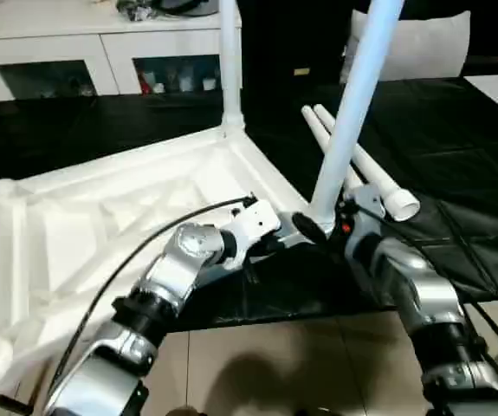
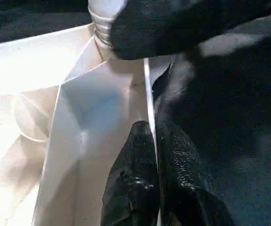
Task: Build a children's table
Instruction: Rotate leg to tighten
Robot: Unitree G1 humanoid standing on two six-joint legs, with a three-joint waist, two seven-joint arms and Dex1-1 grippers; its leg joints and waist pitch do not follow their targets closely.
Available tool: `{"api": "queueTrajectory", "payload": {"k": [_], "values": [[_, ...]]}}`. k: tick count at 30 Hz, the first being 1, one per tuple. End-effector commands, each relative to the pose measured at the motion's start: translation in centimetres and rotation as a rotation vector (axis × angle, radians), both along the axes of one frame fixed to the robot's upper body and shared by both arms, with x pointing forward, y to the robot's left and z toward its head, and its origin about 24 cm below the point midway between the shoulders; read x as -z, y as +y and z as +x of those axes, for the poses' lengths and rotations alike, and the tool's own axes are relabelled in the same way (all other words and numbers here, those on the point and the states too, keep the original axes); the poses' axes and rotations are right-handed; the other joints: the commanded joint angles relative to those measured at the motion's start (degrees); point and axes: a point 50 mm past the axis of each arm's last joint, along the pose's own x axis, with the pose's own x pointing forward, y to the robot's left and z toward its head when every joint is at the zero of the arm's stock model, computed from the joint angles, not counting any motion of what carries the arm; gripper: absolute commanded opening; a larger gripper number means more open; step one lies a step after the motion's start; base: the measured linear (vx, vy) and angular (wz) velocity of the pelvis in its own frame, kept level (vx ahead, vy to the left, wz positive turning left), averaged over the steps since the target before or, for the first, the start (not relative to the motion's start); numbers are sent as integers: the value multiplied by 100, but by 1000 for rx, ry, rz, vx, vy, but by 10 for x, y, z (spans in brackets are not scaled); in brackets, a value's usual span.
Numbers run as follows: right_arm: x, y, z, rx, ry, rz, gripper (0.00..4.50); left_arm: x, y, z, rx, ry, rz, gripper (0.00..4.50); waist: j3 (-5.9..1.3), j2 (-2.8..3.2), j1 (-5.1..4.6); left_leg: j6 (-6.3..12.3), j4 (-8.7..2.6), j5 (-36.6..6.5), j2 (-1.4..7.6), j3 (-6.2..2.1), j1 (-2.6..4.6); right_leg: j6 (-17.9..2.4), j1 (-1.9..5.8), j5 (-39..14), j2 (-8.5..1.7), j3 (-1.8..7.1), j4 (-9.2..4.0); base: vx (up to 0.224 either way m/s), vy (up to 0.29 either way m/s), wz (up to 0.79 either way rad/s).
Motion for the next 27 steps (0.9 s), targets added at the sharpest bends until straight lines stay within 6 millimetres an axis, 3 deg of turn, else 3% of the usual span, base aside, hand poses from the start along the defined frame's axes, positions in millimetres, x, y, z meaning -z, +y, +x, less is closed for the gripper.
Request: {"api": "queueTrajectory", "payload": {"k": [1,4,5,6,7,9,12,17,20,22,23,25,26,27], "values": [[-4,-3,-8,6,-42,-14,446,-15,6,11,17,-142,43,0,-401,-87,38,365,-382,-1283,69,-6,23,-502,318,-2304,-289,268,-496,0,0,0],[-8,-4,-21,14,-63,8,446,-15,11,19,13,-220,94,0,-416,-76,38,350,-388,-1289,73,-21,2,-509,342,-2199,-302,260,-461,0,0,0],[-7,-2,-27,35,-51,3,446,-15,17,25,-10,-277,143,0,-399,-67,41,356,-385,-1323,52,-15,2,-426,324,-2256,-273,255,-501,0,0,0],[-6,-2,-27,36,-51,3,446,-15,17,25,-10,-278,144,0,-404,-90,29,329,-397,-1320,47,-30,-24,-383,360,-2258,-281,247,-477,0,0,0],[-5,-2,-29,48,-39,1,449,-15,19,27,-13,-295,160,29,-401,-89,19,315,-404,-1302,38,-40,-48,-349,375,-2295,-280,239,-481,0,0,0],[-2,3,-31,34,-17,18,450,-17,26,34,-57,-356,219,59,-406,-70,8,300,-389,-1352,55,-33,-1,-383,326,-2388,-296,245,-508,0,0,0],[1,9,-34,20,-16,6,450,-19,36,41,-84,-412,286,81,-413,-99,15,320,-382,-1291,45,-36,-31,-394,350,-2235,-297,246,-473,0,0,0],[1,13,-34,29,-17,3,450,-22,47,49,-135,-515,391,120,-405,-98,38,324,-375,-1266,59,-26,2,-493,324,-2223,-305,254,-468,0,0,0],[-1,19,-35,7,-29,-13,450,-26,59,56,-205,-633,466,149,-409,-75,54,290,-375,-1291,48,-41,-7,-377,333,-2103,-267,253,-451,0,0,0],[-2,20,-35,8,-40,-13,450,-30,58,56,-302,-607,317,163,-411,-67,80,313,-367,-1211,44,-32,-7,-449,339,-2055,-299,253,-455,0,0,0],[-5,19,-35,36,-57,10,450,-31,56,54,-423,-505,75,177,-422,-55,107,335,-349,-1139,47,-19,-3,-599,335,-1929,-316,258,-450,0,0,0],[-6,19,-37,59,-33,18,450,-28,54,48,-522,-355,-211,188,-426,-77,175,363,-346,-1083,64,-13,-1,-882,341,-1742,-342,264,-410,0,0,0],[-5,19,-38,65,-22,8,450,-26,54,44,-542,-312,-295,198,-429,-84,206,391,-353,-1109,88,-9,3,-1012,324,-1640,-343,277,-391,0,0,0],[-5,19,-39,70,-21,5,450,-25,54,42,-540,-304,-324,205,-436,-78,207,410,-357,-1152,91,-4,5,-1016,315,-1600,-326,275,-383,0,0,0]]}}
